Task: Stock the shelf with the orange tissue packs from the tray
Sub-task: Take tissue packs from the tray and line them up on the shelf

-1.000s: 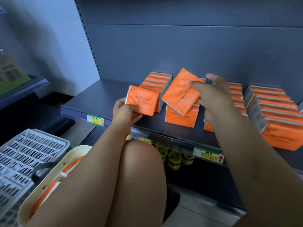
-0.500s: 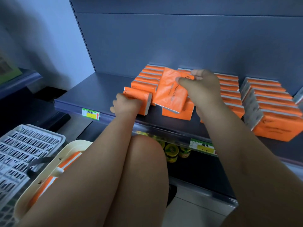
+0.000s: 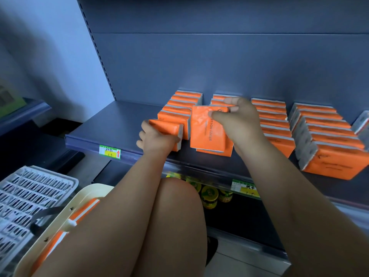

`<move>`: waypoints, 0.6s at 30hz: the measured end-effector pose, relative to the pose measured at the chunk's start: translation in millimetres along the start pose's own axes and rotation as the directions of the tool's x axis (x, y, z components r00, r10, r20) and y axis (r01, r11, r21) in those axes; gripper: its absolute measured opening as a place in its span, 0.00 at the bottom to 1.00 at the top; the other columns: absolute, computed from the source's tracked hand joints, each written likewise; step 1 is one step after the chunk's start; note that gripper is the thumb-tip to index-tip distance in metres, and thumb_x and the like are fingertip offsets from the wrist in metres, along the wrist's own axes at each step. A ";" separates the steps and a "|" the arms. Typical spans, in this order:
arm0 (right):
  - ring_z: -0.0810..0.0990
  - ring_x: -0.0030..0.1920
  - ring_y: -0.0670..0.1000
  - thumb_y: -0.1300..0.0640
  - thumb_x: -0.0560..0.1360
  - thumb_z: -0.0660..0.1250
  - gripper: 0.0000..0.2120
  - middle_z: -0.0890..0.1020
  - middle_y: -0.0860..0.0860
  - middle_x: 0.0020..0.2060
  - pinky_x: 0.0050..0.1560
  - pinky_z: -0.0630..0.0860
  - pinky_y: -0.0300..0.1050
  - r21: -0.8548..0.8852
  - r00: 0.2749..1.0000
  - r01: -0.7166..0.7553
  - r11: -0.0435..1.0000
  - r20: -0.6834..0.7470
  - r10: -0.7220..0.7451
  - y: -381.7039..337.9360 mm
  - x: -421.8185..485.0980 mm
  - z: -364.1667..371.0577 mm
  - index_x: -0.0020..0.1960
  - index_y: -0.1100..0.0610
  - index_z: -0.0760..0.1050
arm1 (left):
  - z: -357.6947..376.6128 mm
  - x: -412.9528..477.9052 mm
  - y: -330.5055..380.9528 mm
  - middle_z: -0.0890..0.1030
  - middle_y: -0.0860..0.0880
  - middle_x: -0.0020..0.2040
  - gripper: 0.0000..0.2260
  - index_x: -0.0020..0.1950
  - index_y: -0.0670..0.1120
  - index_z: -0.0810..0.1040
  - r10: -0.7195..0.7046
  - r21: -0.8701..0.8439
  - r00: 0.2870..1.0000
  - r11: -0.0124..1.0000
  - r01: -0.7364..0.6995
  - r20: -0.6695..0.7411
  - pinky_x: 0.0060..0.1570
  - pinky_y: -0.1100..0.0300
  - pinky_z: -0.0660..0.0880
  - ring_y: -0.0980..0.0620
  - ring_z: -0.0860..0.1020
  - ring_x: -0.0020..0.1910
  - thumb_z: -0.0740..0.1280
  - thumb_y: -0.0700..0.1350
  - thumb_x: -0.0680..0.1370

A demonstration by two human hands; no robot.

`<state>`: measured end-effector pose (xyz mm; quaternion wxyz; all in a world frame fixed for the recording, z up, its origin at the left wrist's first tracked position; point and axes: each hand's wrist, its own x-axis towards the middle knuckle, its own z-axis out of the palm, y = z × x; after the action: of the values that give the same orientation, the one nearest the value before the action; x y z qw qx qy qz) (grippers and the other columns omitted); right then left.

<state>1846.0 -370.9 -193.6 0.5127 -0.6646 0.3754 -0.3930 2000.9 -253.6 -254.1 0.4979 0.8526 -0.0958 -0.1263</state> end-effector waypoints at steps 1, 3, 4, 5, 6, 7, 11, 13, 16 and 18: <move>0.86 0.49 0.48 0.56 0.67 0.82 0.27 0.84 0.47 0.49 0.57 0.83 0.52 0.007 1.000 0.005 1.000 0.009 -0.005 -0.4 -0.5 1.2 0.64 0.51 0.78 | 0.4 0.6 -0.6 0.65 0.46 0.75 0.43 0.76 0.51 0.57 -0.004 -0.031 1.000 1.000 0.004 -0.008 0.65 0.46 0.66 0.39 0.61 0.73 0.80 0.48 0.69; 0.87 0.48 0.49 0.58 0.65 0.82 0.28 0.86 0.48 0.50 0.55 0.84 0.54 0.016 0.999 0.011 1.000 0.040 -0.012 0.2 -0.4 2.5 0.63 0.50 0.79 | 1.8 1.1 -2.4 0.65 0.45 0.75 0.42 0.75 0.51 0.58 0.002 -0.073 1.000 0.997 -0.004 -0.016 0.62 0.47 0.67 0.39 0.62 0.72 0.80 0.46 0.69; 0.87 0.48 0.49 0.60 0.65 0.82 0.28 0.86 0.49 0.50 0.54 0.84 0.53 0.012 0.998 0.013 1.000 0.060 -0.014 0.4 -0.4 2.4 0.63 0.50 0.79 | 2.6 1.5 -3.4 0.65 0.45 0.75 0.42 0.75 0.51 0.58 0.007 -0.084 1.000 0.996 -0.009 -0.018 0.63 0.46 0.68 0.39 0.62 0.73 0.81 0.46 0.69; 0.87 0.48 0.49 0.62 0.65 0.81 0.28 0.86 0.49 0.51 0.53 0.85 0.52 0.003 0.996 0.013 1.000 0.083 -0.013 -0.4 -0.8 1.2 0.63 0.51 0.79 | 3.1 1.9 -4.1 0.66 0.46 0.75 0.43 0.75 0.51 0.58 0.010 -0.092 1.000 0.996 -0.012 -0.020 0.65 0.45 0.69 0.39 0.62 0.74 0.81 0.46 0.69; 0.87 0.48 0.49 0.64 0.66 0.81 0.27 0.87 0.49 0.51 0.51 0.85 0.50 -0.010 0.995 0.010 1.000 0.104 -0.008 0.0 -0.7 0.4 0.62 0.52 0.80 | 3.2 2.3 -4.3 0.66 0.46 0.75 0.43 0.75 0.51 0.58 0.012 -0.100 1.000 0.995 -0.014 -0.023 0.68 0.43 0.69 0.38 0.63 0.74 0.81 0.46 0.69; 0.87 0.48 0.49 0.64 0.66 0.81 0.26 0.87 0.49 0.51 0.51 0.85 0.49 -0.024 0.992 0.006 1.000 0.123 -0.003 0.1 -0.6 -0.8 0.62 0.52 0.81 | 3.4 2.5 -4.4 0.66 0.46 0.75 0.44 0.75 0.51 0.58 0.014 -0.105 1.000 0.994 -0.017 -0.024 0.70 0.42 0.69 0.39 0.63 0.74 0.82 0.48 0.68; 0.85 0.52 0.48 0.63 0.66 0.80 0.27 0.85 0.47 0.53 0.53 0.83 0.48 -0.100 0.979 0.032 0.994 0.203 -0.011 -0.2 -2.0 -3.3 0.63 0.49 0.81 | 5.1 3.0 -4.9 0.68 0.47 0.74 0.46 0.75 0.52 0.58 0.036 -0.121 0.999 0.992 -0.037 -0.009 0.70 0.40 0.69 0.40 0.66 0.74 0.82 0.54 0.66; 0.82 0.53 0.44 0.63 0.68 0.79 0.26 0.83 0.44 0.52 0.49 0.79 0.41 -0.165 0.962 0.081 0.983 0.272 -0.033 -1.1 -4.1 -5.4 0.63 0.49 0.80 | 6.8 1.5 -5.0 0.68 0.49 0.73 0.49 0.75 0.54 0.58 0.053 -0.144 0.999 0.988 -0.053 0.001 0.69 0.39 0.72 0.41 0.69 0.72 0.82 0.60 0.61; 0.80 0.52 0.42 0.66 0.68 0.78 0.25 0.81 0.41 0.50 0.47 0.77 0.39 -0.235 0.921 0.160 0.959 0.385 -0.059 -0.3 -7.9 -3.8 0.58 0.43 0.81 | 10.7 2.1 -6.7 0.65 0.50 0.75 0.57 0.79 0.59 0.52 0.059 -0.131 0.998 0.990 -0.054 0.031 0.68 0.38 0.73 0.42 0.70 0.73 0.81 0.65 0.59; 0.82 0.52 0.43 0.67 0.68 0.76 0.25 0.82 0.43 0.53 0.49 0.79 0.42 -0.277 0.890 0.214 0.937 0.450 -0.070 1.3 -10.5 0.6 0.56 0.41 0.81 | 12.5 3.0 -8.1 0.62 0.49 0.77 0.60 0.82 0.59 0.48 0.058 -0.127 0.997 0.991 -0.052 0.041 0.70 0.38 0.72 0.43 0.68 0.75 0.82 0.64 0.59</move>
<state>1842.1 -361.4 -196.4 0.4384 -0.8351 0.2604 -0.2064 2000.2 -260.9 -267.4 0.5516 0.8136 -0.1222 -0.1375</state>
